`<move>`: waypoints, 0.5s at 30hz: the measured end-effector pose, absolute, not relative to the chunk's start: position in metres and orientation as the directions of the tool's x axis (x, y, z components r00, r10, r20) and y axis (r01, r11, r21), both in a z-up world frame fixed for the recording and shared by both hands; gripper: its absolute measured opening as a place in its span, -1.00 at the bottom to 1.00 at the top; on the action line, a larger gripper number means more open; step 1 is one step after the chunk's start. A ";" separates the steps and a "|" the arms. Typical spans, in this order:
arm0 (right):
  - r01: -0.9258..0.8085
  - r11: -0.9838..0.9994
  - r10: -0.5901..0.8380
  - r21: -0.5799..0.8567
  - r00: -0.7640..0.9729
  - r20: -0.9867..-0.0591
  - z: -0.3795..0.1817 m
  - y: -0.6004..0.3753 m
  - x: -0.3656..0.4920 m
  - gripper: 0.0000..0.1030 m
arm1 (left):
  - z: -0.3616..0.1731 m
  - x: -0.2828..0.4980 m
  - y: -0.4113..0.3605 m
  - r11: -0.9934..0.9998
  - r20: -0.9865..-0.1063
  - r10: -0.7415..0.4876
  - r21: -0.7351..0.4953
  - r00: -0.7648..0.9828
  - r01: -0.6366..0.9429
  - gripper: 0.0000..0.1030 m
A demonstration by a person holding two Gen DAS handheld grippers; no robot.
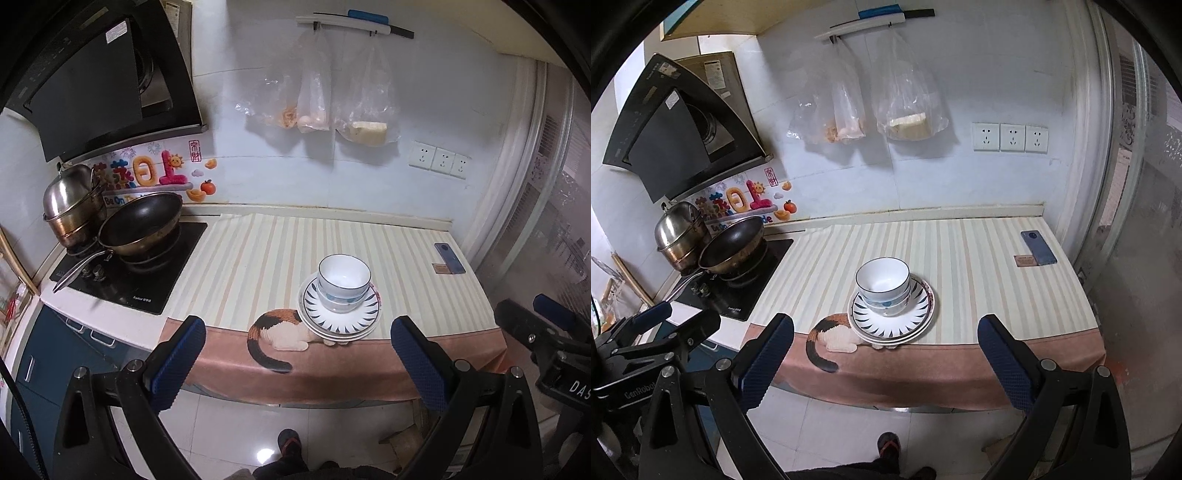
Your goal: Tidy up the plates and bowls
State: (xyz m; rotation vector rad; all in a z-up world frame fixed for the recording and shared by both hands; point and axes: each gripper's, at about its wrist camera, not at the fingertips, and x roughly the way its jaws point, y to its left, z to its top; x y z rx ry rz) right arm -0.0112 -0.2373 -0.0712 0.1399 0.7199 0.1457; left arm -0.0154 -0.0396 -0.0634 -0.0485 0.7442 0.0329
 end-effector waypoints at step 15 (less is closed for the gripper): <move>-0.077 0.983 0.168 0.166 0.743 -0.647 -0.069 -0.235 -0.011 0.98 | -0.061 -0.023 -0.027 0.996 -0.668 0.045 -0.023 0.743 -0.081 1.00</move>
